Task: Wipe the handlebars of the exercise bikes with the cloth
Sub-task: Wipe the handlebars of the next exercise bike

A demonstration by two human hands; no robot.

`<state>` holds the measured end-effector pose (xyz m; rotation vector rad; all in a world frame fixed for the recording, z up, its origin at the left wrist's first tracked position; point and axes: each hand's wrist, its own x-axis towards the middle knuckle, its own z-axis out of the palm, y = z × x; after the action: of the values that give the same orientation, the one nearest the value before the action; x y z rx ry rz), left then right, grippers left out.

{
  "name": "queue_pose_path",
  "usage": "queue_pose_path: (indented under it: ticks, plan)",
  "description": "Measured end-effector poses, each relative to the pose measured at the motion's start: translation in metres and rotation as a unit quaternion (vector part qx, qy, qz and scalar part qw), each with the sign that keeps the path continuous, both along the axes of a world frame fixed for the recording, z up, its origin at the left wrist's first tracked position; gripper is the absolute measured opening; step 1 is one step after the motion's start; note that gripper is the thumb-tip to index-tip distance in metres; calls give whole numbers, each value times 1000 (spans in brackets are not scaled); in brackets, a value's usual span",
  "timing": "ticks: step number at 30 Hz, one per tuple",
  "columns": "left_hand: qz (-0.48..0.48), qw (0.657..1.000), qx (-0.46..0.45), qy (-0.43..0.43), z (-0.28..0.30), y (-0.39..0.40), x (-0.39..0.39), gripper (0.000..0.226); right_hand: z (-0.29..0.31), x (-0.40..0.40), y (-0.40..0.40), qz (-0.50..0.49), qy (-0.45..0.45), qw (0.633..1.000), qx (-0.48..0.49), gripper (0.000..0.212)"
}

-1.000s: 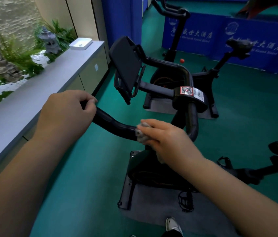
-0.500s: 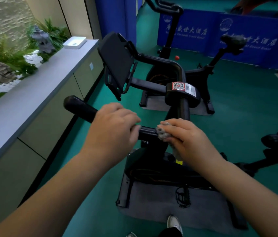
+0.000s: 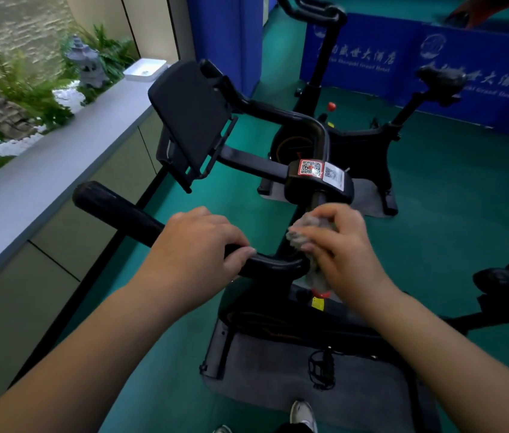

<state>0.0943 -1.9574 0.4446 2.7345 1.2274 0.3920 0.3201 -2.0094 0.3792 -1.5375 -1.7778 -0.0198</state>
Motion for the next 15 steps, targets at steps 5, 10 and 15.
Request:
queue_pose_path:
  ticks: [5,10,15]
  plan:
    - [27,1000,-9,-9,-1,-3,4,25,5,35,32,-87,63,991,-77,27]
    - [47,999,-6,-24,-4,-2,6,29,-3,8,-7,3,57,997,-52,23]
    - [49,998,-4,-24,-3,0,8,30,10,25,17,28,22,996,-84,22]
